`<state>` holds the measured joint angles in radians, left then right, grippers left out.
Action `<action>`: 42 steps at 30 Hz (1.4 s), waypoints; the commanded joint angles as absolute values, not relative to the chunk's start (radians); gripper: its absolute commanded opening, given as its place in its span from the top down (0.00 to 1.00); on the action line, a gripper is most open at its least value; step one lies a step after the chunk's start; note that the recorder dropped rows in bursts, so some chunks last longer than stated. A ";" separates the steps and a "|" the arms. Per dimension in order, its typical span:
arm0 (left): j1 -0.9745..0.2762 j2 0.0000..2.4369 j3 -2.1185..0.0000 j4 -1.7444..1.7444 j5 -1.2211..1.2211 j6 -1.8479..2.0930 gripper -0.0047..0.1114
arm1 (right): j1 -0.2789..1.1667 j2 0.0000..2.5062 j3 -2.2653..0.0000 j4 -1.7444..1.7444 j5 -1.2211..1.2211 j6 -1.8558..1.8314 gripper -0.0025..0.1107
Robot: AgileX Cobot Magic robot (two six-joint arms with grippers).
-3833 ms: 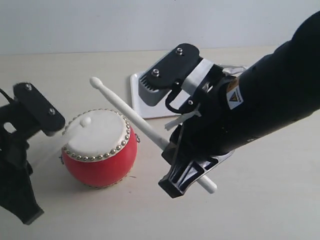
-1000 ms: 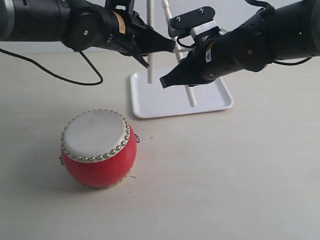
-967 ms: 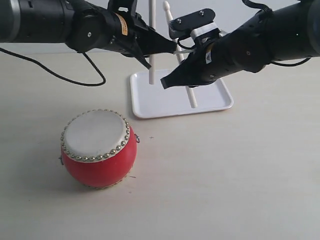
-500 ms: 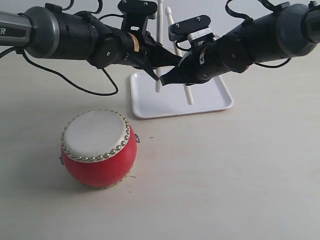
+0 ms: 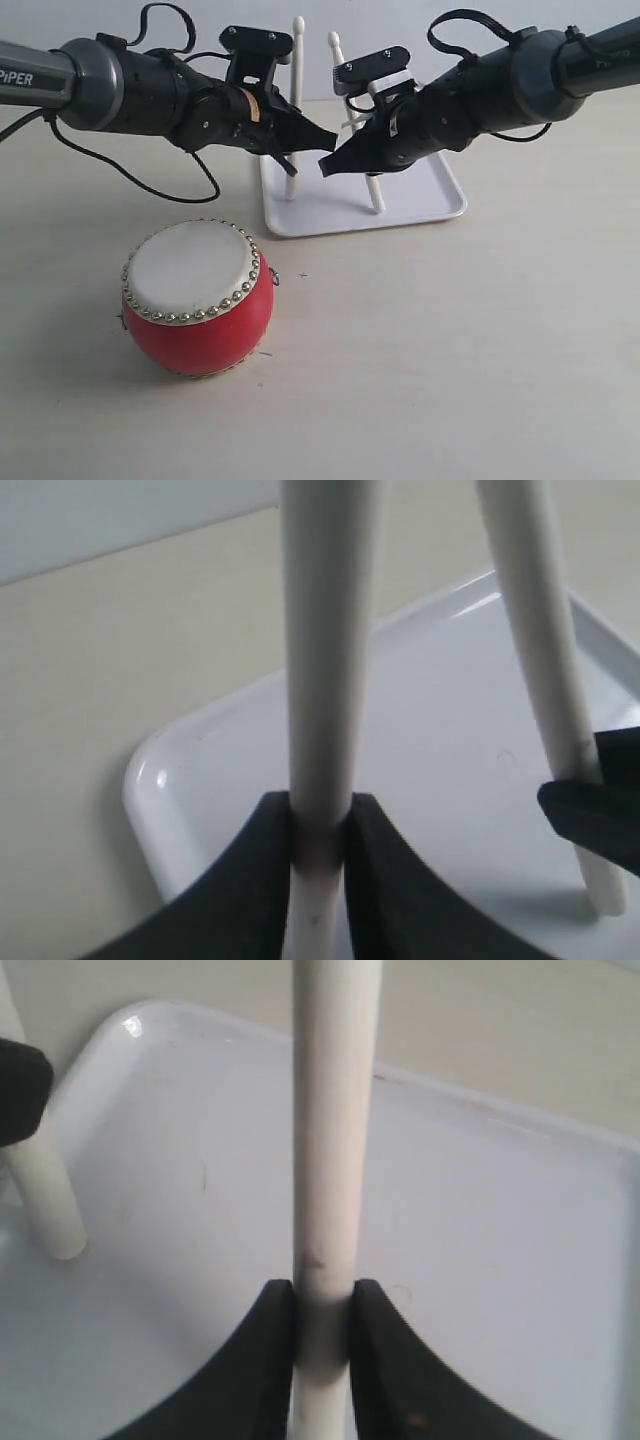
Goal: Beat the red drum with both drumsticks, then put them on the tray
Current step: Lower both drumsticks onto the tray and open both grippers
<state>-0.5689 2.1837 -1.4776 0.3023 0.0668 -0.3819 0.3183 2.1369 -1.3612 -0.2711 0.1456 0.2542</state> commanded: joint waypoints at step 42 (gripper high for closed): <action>-0.575 2.307 -1.651 0.302 0.223 -0.347 0.44 | 0.312 2.228 -1.563 -0.284 0.427 0.203 0.65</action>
<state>-0.5758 2.3090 -1.6326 0.2926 0.2114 -0.3482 0.3144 2.2617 -1.5427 -0.2872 0.3915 0.2055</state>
